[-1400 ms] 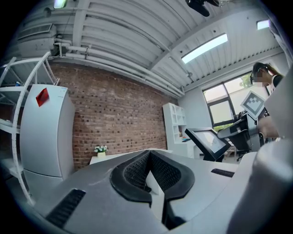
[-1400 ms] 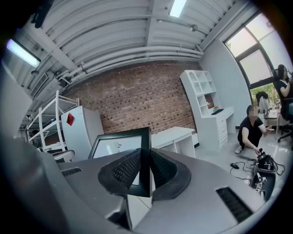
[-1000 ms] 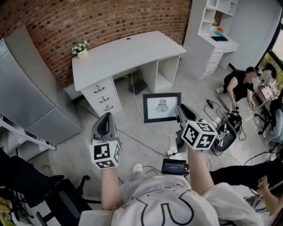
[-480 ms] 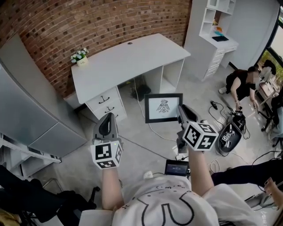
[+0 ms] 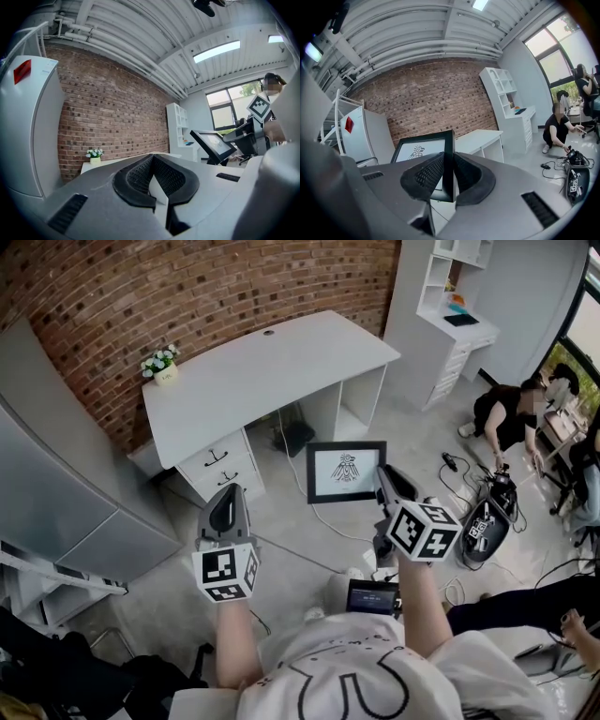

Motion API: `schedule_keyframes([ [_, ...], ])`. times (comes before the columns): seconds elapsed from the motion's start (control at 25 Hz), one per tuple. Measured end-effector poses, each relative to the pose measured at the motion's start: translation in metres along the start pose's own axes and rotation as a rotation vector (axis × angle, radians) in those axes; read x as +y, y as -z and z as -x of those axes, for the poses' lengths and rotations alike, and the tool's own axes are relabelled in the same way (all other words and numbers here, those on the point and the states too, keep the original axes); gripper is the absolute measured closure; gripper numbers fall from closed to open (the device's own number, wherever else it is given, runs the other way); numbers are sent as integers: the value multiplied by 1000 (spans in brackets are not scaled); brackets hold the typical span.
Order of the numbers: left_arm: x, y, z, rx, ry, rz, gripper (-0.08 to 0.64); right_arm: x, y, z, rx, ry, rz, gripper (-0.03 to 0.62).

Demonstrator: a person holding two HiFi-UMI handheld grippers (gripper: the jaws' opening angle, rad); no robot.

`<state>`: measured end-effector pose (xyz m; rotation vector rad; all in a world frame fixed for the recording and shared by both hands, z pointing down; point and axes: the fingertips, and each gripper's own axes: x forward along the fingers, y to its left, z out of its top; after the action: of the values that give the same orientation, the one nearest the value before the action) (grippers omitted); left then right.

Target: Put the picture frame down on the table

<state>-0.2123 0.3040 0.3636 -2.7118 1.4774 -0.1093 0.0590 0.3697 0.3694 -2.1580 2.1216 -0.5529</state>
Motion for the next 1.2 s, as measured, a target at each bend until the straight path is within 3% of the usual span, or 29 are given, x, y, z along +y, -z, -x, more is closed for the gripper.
schedule_keyframes([
  [0.48, 20, 5, -54, 0, -50, 4, 551, -12, -15, -68, 9, -42, 37, 525],
  [0.76, 24, -1, -111, -10, -56, -12, 551, -35, -37, -124, 0, -65, 33, 526],
  [1.2, 54, -14, -213, -18, -135, -6, 551, -57, -86, -241, 10, -138, 58, 526],
])
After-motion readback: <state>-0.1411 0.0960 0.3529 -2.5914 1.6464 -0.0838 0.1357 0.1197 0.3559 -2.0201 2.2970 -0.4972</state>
